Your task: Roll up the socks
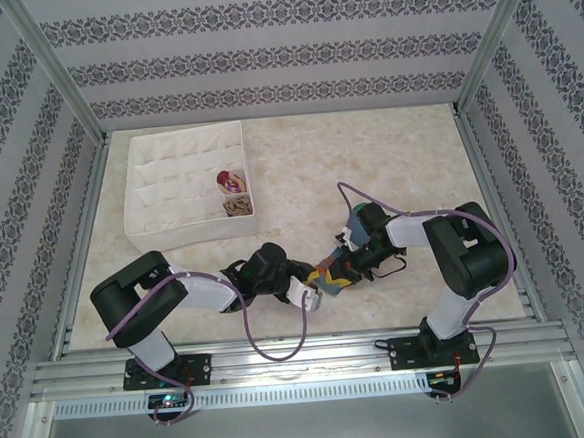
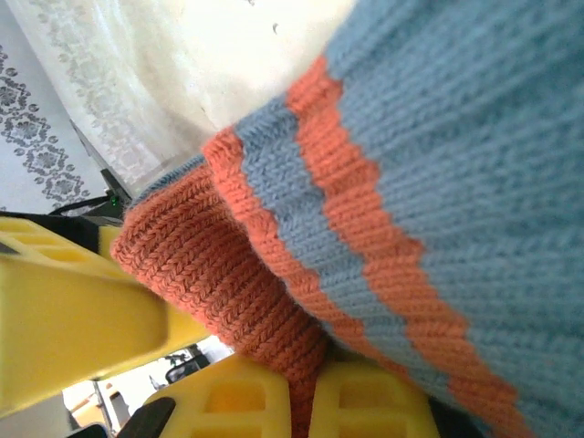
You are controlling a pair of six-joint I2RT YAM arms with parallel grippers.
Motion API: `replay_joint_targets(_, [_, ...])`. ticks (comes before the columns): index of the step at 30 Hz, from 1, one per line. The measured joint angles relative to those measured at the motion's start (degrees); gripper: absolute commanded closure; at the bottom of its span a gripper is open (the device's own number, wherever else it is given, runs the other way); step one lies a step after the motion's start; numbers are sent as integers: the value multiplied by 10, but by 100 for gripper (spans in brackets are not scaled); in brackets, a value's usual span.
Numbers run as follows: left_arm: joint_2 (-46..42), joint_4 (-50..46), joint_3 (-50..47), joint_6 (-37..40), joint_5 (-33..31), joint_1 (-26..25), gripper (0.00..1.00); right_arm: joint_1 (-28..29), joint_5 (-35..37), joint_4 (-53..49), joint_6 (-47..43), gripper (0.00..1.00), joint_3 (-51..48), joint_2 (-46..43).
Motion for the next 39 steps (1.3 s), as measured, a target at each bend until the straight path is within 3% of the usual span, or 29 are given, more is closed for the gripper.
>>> replay_joint_targets(4, [16, 15, -1, 12, -21, -6, 57, 0, -5, 0, -3, 100, 0, 2])
replay_joint_targets(9, [24, 28, 4, 19, -27, -7, 55, 0, -7, 0, -4, 100, -1, 2])
replay_joint_targets(11, [30, 32, 8, 20, -27, -7, 60, 0, -9, 0, -4, 100, -1, 2])
replay_joint_targets(14, [45, 29, 22, 28, -32, -10, 79, 0, -11, 0, -3, 98, -2, 2])
replay_joint_targets(16, [49, 5, 33, 34, -35, -12, 98, 0, -11, 0, -3, 91, -2, 2])
replay_joint_targets(17, [49, -5, 39, 38, -36, -12, 100, 0, -11, 0, -3, 86, -2, 2])
replay_joint_targets(19, [47, -41, 58, 36, -38, -14, 100, 0, -3, -5, 0, 62, -2, -3])
replay_joint_targets(21, [44, -88, 82, 31, -36, -15, 100, 0, 9, -11, 3, 50, -2, -24])
replay_joint_targets(27, [56, -314, 212, -25, 8, -14, 100, -24, 125, -15, 37, 48, -31, -185])
replay_joint_targets(31, [95, -448, 299, -68, 58, -9, 100, -44, 196, 11, 73, 51, -62, -313])
replay_joint_targets(39, [180, -615, 439, -147, 154, 11, 100, -47, 227, 68, 146, 56, -176, -376])
